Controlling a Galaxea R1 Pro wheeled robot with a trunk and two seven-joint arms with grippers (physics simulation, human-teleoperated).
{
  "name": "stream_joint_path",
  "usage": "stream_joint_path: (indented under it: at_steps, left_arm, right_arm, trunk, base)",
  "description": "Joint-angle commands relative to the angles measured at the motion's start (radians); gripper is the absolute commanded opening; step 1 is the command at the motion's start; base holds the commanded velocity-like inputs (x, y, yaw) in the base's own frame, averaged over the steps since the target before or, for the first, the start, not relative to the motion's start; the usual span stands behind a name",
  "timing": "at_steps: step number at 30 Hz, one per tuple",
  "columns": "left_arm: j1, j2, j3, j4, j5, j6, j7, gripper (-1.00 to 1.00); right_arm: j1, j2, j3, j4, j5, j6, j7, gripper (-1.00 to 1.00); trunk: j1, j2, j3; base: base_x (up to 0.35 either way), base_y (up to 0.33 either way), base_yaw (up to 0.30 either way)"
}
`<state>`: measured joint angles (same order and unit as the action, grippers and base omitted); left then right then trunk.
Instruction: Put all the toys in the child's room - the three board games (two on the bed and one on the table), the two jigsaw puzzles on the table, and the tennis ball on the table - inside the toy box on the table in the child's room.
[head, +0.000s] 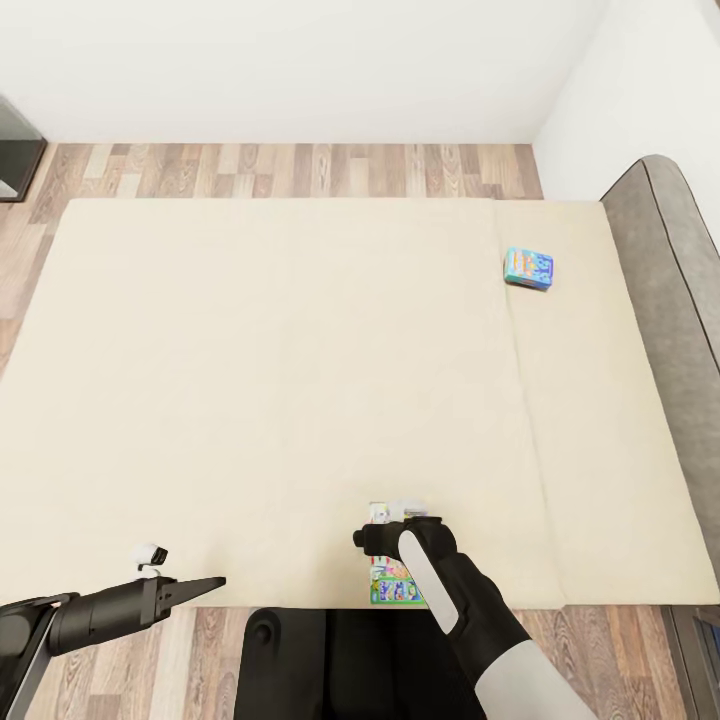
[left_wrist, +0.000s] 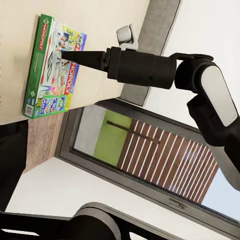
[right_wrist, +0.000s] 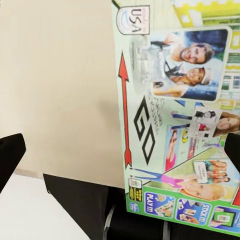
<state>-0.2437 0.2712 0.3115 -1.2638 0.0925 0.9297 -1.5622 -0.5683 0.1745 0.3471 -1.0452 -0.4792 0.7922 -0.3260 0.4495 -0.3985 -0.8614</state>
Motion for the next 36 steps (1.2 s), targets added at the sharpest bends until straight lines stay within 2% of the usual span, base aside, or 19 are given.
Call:
stream_joint_path:
  at_steps: [1,36]
  left_arm:
    - [0.0,0.0,0.0,0.0,-0.001,0.01,-0.004,1.0]
    - [0.0,0.0,0.001,0.0,0.0,0.009,-0.005,1.0]
  right_arm:
    - [0.0,0.0,0.001,-0.001,-0.01,0.002,-0.01,1.0]
    - [-0.001,0.0,0.001,-0.004,-0.01,0.005,-0.014,1.0]
  trunk:
    - [0.001,-0.002,-0.001]
    - [0.001,-0.002,-0.001]
  base:
    - [0.0,0.046,0.0]
    - [0.0,0.004,0.0]
